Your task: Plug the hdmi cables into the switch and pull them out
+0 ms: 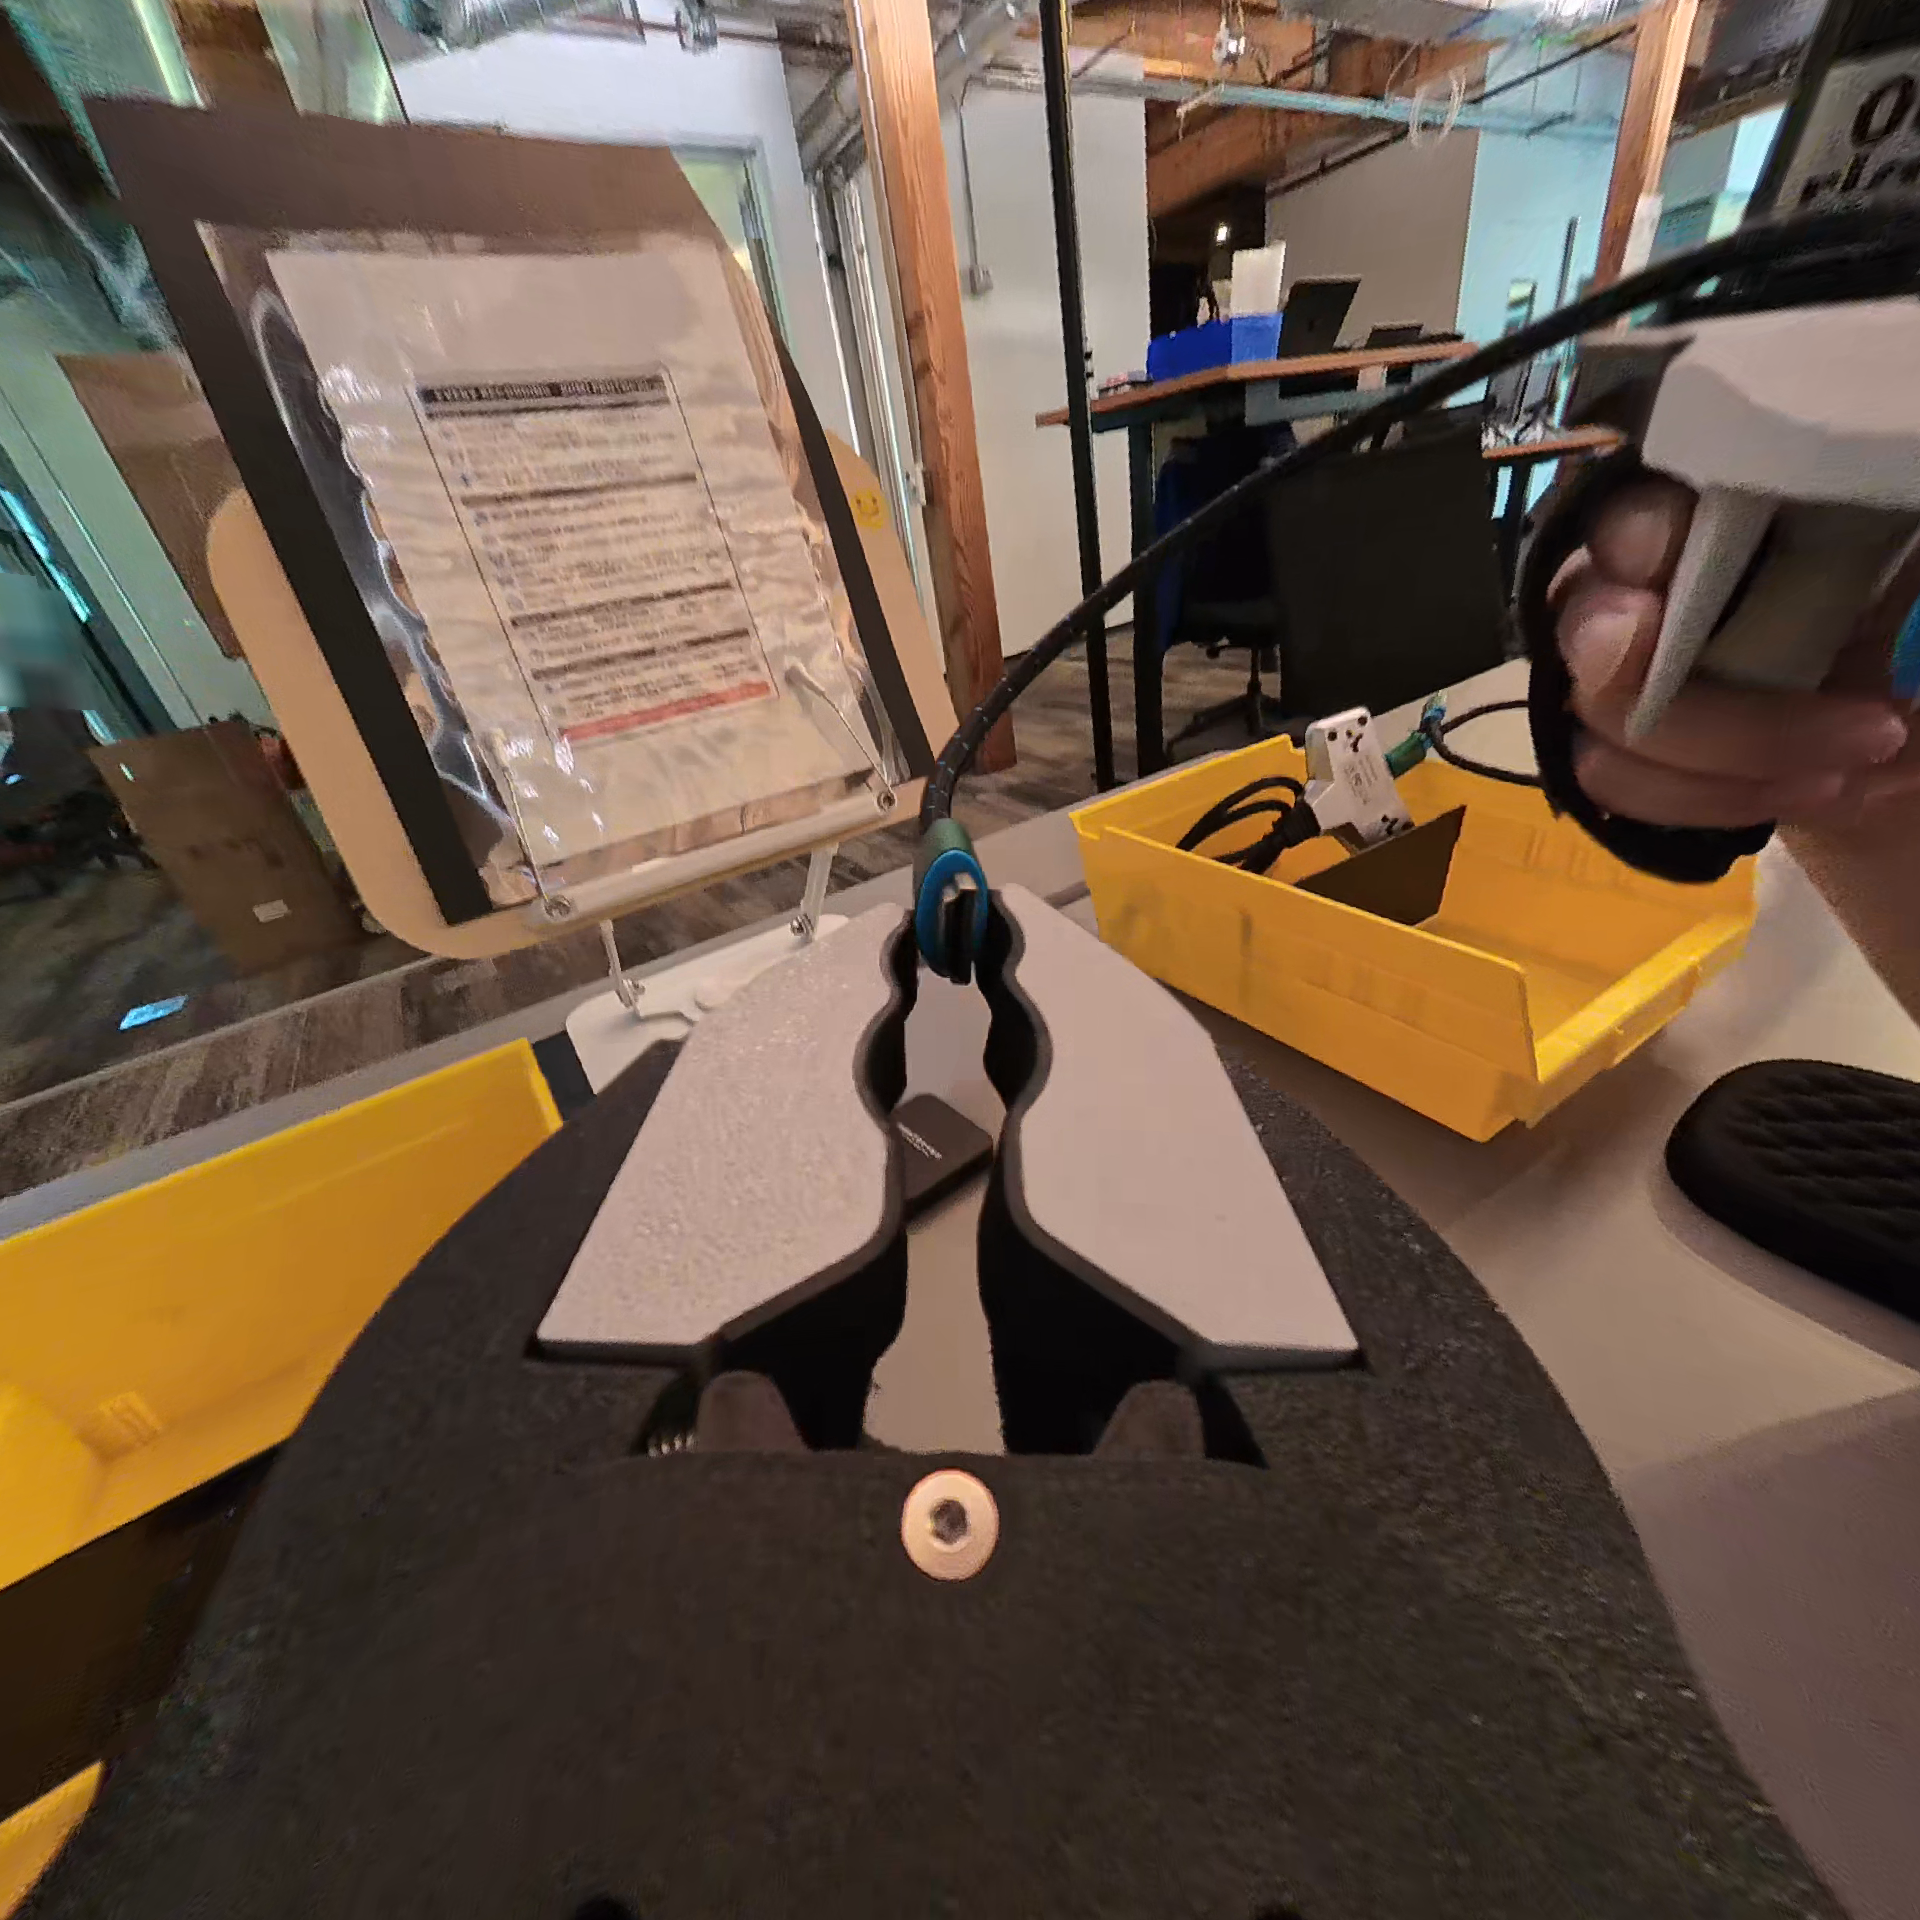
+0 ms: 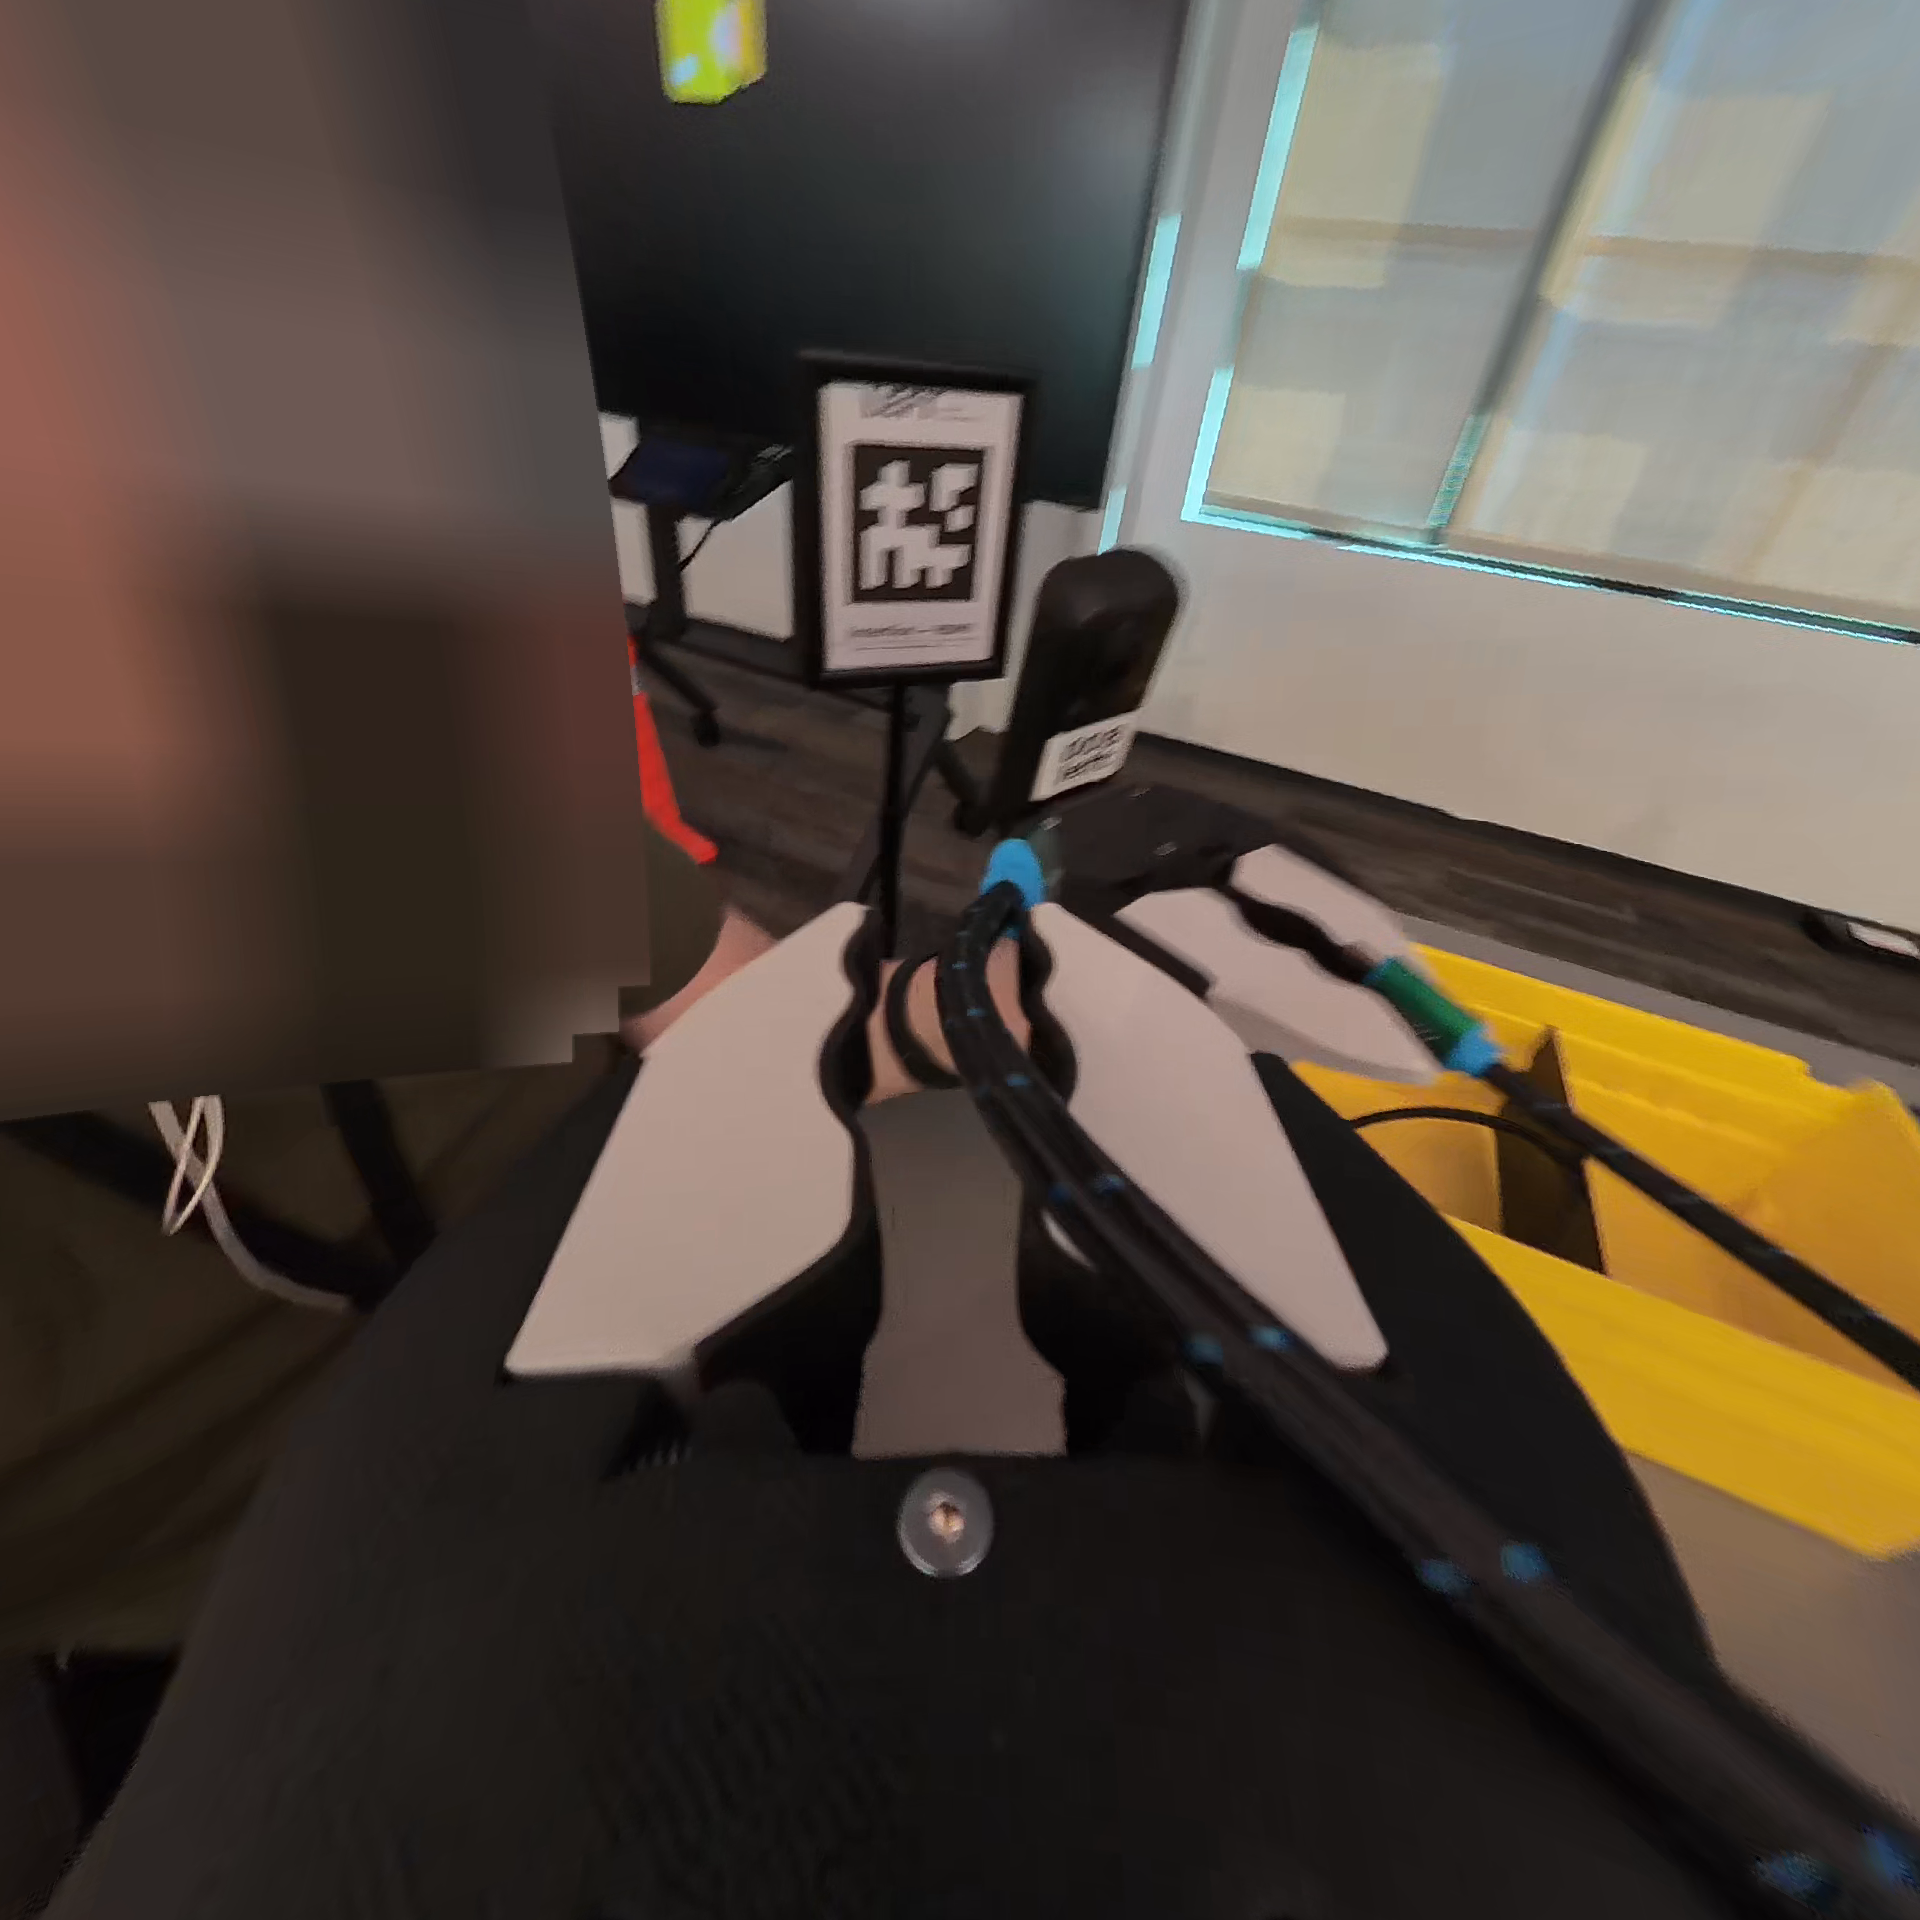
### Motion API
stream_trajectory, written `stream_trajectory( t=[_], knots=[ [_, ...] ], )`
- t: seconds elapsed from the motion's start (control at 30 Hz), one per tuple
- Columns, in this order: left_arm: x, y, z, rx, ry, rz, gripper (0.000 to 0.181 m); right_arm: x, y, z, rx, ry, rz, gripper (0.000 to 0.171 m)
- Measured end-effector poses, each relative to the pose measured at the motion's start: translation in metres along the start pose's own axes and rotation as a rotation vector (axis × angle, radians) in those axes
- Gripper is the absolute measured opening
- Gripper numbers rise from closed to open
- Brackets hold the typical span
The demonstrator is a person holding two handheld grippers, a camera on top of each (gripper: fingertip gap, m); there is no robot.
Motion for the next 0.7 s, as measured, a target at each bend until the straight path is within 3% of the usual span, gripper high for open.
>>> stream_trajectory(
  t=[0.13,0.23,0.3,0.5,0.57,0.7],
  knots=[
    [0.008,-0.004,-0.004,-0.008,0.034,-0.037,0.01,-0.006,0.01,0.008,0.038,-0.077,0.045,0.032],
    [0.009,-0.007,-0.005,0.018,0.064,-0.064,0.01,-0.003,0.013,0.009,0.098,0.06,-0.027,0.053],
    [0.011,-0.009,-0.004,0.018,0.061,-0.087,0.01,-0.006,0.014,0.006,0.119,0.142,-0.044,0.054],
    [0.016,-0.013,-0.005,-0.018,0.002,-0.13,0.01,-0.017,0.022,0.001,0.104,0.136,-0.071,0.053],
    [0.019,-0.015,-0.003,-0.038,-0.034,-0.154,0.01,-0.023,0.027,0.008,0.157,0.118,-0.026,0.056],
    [0.025,-0.021,0.0,-0.111,-0.134,-0.196,0.01,-0.05,0.033,0.024,0.22,-0.111,0.171,0.057]
  ],
)
Point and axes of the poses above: each gripper's, where its closed fingertips meet, y out along the fingers, x out of its top, z = x × y across the jaws, the point moved 6 cm from there along -y, back along the fingers, and after that the axes turned 14 degrees about -y, right-handed, at the moved point
